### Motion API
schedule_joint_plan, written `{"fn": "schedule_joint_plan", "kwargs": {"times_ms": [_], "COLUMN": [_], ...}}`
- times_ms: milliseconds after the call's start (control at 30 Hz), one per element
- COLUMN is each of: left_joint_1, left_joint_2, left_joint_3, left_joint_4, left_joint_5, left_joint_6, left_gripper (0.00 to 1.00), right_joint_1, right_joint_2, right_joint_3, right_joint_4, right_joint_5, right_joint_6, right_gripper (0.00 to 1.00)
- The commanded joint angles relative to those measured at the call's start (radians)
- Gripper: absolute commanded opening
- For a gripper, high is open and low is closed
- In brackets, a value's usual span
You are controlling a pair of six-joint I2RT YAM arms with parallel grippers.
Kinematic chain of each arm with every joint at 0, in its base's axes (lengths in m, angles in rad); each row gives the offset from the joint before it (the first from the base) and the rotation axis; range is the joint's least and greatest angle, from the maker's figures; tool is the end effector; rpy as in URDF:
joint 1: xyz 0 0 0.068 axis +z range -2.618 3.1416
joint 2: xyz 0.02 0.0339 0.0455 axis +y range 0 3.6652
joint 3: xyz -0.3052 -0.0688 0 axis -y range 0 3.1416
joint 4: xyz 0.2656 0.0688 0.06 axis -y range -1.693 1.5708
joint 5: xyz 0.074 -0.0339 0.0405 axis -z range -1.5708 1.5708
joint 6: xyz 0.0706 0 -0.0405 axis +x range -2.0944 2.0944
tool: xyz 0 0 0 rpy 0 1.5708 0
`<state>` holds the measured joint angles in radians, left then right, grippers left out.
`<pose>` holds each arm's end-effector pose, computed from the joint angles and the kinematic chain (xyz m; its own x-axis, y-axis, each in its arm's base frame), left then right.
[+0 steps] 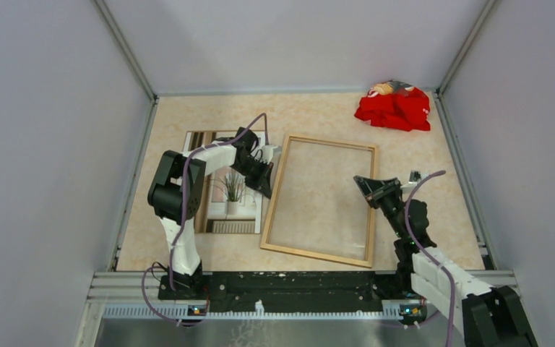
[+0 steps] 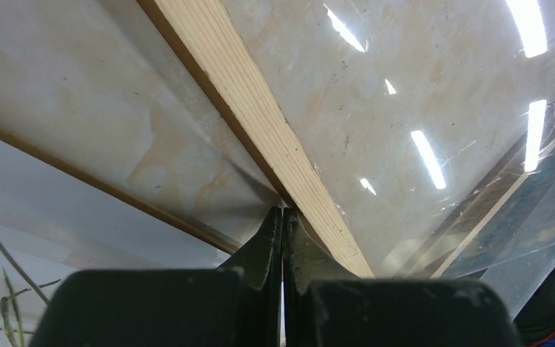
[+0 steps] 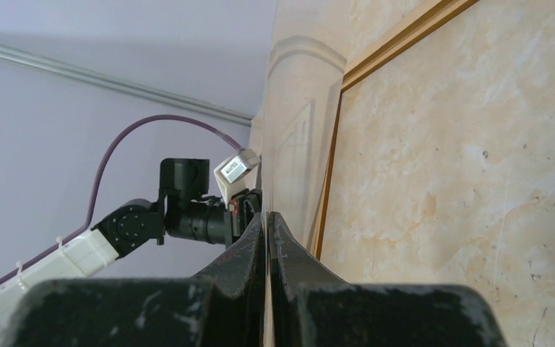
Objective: Put the photo into the frame
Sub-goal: Place the photo frame item in the photo frame.
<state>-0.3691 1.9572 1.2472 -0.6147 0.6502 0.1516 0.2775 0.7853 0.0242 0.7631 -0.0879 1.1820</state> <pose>0.3644 -0.1868 0.1423 -0.8300 0.4500 -0.3295 0.5564 0.6284 -0.5436 0.1735 0.0559 0.1898 -0.3299 0.8645 -0.3792 -0.1372 0.3535 0.9253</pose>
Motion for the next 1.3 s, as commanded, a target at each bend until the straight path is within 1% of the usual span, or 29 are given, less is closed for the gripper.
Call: {"fn": "schedule_joint_plan", "kwargs": {"times_ms": [0,233,667,800,1033,1267], "left_joint_1": [-0.007,-0.008,-0.008,-0.007,-0.006,-0.007], "left_joint_2": [0.025,0.025,0.025,0.022,0.022,0.016], "left_joint_3": [0.0,-0.001,0.0,-0.003,-0.003,-0.002], "left_joint_4": [0.009,0.007,0.006,0.004,0.002,0.0], "left_joint_5": [-0.009,-0.007,-0.006,-0.006,-0.007,-0.006], "left_joint_6": [0.014,0.016,0.022,0.026,0.026,0.026], "left_gripper": [0.0,0.0,0.0,0.0,0.0,0.0], "right_joint_1": [0.035,0.055,0.089,0.091,0.09,0.091], "right_joint_2": [0.025,0.05,0.097,0.066,-0.032,-0.046], "right_joint_3": [0.052,0.068,0.11,0.108,0.104,0.093], "right_joint_4": [0.015,0.051,0.017,-0.052,-0.197,-0.248], "right_joint_5": [-0.042,-0.044,-0.024,0.008,0.055,0.071], "right_joint_6": [-0.014,-0.022,-0.036,-0.036,-0.084,-0.134], "right_gripper": [0.0,0.0,0.0,0.0,0.0,0.0]}}
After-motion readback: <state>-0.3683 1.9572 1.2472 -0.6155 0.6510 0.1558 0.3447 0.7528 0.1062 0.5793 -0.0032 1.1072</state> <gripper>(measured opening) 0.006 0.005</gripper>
